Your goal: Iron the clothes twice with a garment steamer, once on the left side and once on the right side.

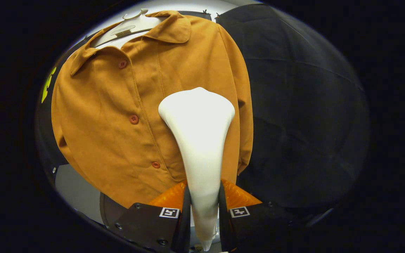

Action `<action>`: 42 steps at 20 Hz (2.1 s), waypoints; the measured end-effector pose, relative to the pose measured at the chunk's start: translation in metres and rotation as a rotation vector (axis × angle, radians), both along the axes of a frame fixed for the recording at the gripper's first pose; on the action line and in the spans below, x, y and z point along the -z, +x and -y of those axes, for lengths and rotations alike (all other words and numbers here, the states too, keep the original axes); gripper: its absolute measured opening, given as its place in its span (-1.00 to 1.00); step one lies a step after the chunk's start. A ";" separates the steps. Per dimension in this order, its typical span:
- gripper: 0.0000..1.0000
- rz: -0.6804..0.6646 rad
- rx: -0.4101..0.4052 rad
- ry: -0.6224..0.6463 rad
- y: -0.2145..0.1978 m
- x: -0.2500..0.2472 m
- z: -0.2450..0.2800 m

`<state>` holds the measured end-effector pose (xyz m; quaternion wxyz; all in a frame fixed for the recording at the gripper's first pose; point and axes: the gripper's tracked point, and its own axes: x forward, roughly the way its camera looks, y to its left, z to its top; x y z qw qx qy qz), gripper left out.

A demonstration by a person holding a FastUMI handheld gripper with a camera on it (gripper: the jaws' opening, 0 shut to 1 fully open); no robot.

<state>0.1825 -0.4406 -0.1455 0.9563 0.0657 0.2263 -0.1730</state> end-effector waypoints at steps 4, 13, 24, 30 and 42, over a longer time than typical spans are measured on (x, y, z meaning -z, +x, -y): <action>-0.26 -0.062 0.002 0.011 -0.003 0.028 0.002; -0.25 -0.177 0.008 0.054 -0.012 0.087 0.001; -0.25 -0.303 0.038 0.087 -0.028 0.141 0.005; -0.25 -0.365 0.056 0.105 -0.042 0.163 0.007; -0.26 -0.324 0.106 0.044 -0.079 0.126 -0.014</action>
